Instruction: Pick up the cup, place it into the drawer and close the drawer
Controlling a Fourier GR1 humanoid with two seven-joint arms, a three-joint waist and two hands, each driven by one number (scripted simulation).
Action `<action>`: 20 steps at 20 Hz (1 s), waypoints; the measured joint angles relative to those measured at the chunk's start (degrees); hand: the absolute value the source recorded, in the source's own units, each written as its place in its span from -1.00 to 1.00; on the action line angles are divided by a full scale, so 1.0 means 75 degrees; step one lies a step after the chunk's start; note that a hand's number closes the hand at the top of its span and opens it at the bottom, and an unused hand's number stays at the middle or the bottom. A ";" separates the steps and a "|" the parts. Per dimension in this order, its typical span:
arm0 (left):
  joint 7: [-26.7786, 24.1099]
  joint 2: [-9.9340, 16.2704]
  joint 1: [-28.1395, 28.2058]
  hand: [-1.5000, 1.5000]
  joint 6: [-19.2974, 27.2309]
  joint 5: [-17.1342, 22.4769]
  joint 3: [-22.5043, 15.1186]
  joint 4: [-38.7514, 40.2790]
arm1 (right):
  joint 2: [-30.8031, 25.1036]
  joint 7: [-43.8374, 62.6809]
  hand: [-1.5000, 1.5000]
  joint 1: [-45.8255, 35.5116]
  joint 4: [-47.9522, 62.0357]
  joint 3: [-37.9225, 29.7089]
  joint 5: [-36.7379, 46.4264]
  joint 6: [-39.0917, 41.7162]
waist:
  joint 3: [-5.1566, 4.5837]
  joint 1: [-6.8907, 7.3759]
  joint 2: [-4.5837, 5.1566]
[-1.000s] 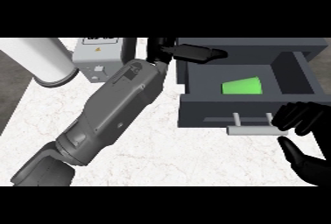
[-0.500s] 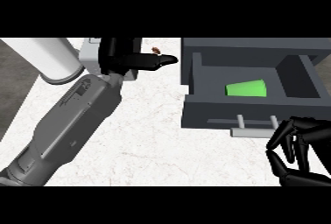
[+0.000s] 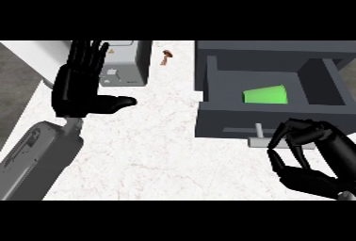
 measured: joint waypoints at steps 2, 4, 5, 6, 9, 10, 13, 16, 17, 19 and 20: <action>-0.0018 0.0141 0.0281 -1.00 -0.0157 0.0053 0.0104 -0.0156 | -0.0194 -0.0296 1.00 -0.0159 0.0210 0.0315 0.0775 -0.0044 | -0.0001 0.0019 0.0015; -0.0083 0.0281 0.0594 -1.00 -0.0369 0.0103 0.0230 -0.0267 | -0.0319 -0.0590 1.00 -0.0266 0.0505 0.0667 0.1535 -0.0166 | -0.0001 0.0015 0.0027; -0.0080 0.0379 0.0769 -1.00 -0.0434 0.0117 0.0295 -0.0398 | -0.0392 -0.0760 1.00 -0.0307 0.0708 0.0776 0.1846 -0.0227 | -0.0001 0.0011 0.0028; -0.0154 0.0468 0.0988 -1.00 -0.0606 0.0145 0.0376 -0.0453 | -0.0409 -0.0838 1.00 -0.0380 0.0891 0.0922 0.2187 -0.0338 | 0.0000 0.0009 0.0032; -0.0301 0.0689 0.1563 -1.00 -0.1050 0.0187 0.0619 -0.0593 | -0.0304 -0.1224 1.00 -0.0520 0.1639 0.1368 0.3110 -0.0804 | 0.0000 -0.0026 0.0041; -0.0451 0.0669 0.1797 -1.00 -0.1188 0.0135 0.0644 -0.0585 | -0.0242 -0.1318 1.00 -0.0629 0.1924 0.1462 0.3338 -0.0945 | 0.0001 -0.0039 0.0044; -0.0419 0.0811 0.2258 -1.00 -0.1419 0.0123 0.0933 -0.0844 | -0.0042 -0.1624 -1.00 -0.0875 0.2806 0.1622 0.3881 -0.1342 | 0.0001 -0.0084 0.0042; -0.0513 0.0899 0.2674 -1.00 -0.1874 0.0136 0.1260 -0.0834 | 0.0116 -0.1808 -1.00 -0.1236 0.3719 0.1635 0.4285 -0.1628 | 0.0001 -0.0110 0.0045; -0.0510 0.0901 0.2738 -1.00 -0.1932 0.0100 0.1332 -0.0841 | 0.0186 -0.1843 -1.00 -0.1373 0.4031 0.1689 0.4466 -0.1729 | 0.0001 -0.0117 0.0046; -0.0475 0.0907 0.2817 -1.00 -0.2190 0.0123 0.1528 -0.0773 | 0.0290 -0.1917 -1.00 -0.1689 0.4661 0.1709 0.4728 -0.1847 | 0.0000 -0.0130 0.0049; -0.0508 0.0920 0.2891 -1.00 -0.2338 0.0124 0.1609 -0.0709 | 0.0334 -0.2005 -1.00 -0.1950 0.5091 0.1669 0.4820 -0.1908 | 0.0001 -0.0119 0.0054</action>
